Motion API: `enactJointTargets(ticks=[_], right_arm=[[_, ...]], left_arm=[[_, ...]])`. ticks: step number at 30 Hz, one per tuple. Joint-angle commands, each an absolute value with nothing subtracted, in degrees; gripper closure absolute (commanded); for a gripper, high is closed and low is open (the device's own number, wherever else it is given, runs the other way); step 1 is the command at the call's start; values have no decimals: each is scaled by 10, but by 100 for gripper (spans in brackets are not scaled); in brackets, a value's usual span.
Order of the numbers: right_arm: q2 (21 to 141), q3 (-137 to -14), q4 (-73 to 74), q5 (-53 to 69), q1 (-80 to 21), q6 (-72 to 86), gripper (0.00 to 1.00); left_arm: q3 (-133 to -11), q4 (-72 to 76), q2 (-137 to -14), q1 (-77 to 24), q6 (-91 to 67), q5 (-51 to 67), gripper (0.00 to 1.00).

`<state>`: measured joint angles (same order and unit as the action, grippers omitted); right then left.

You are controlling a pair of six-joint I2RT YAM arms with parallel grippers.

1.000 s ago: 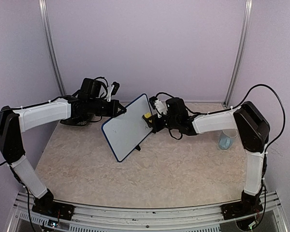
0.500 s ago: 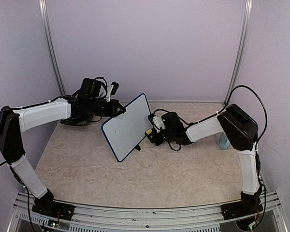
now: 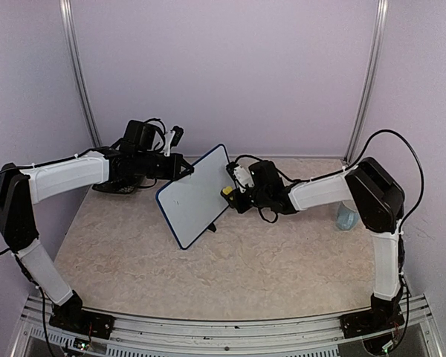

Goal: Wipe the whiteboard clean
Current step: Erase the whiteboard at the center of the board.

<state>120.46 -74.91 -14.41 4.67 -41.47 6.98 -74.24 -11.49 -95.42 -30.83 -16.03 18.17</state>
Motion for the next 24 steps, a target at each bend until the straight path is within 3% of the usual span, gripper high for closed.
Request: enactJointTargets(ticks=[1,13,24], right_arm=[[1199,-799,-127,37,-413,52,100],[1283,-771,-135,55,-405,72,100],[1283,-750,-139,55,-401,71,100]], left_arm=[[-734,-177,-967,-323,-158,225,100],[-735,-177,-965,-322,-158,228,100],[-735,-177,-969,-322,-159,227,100]])
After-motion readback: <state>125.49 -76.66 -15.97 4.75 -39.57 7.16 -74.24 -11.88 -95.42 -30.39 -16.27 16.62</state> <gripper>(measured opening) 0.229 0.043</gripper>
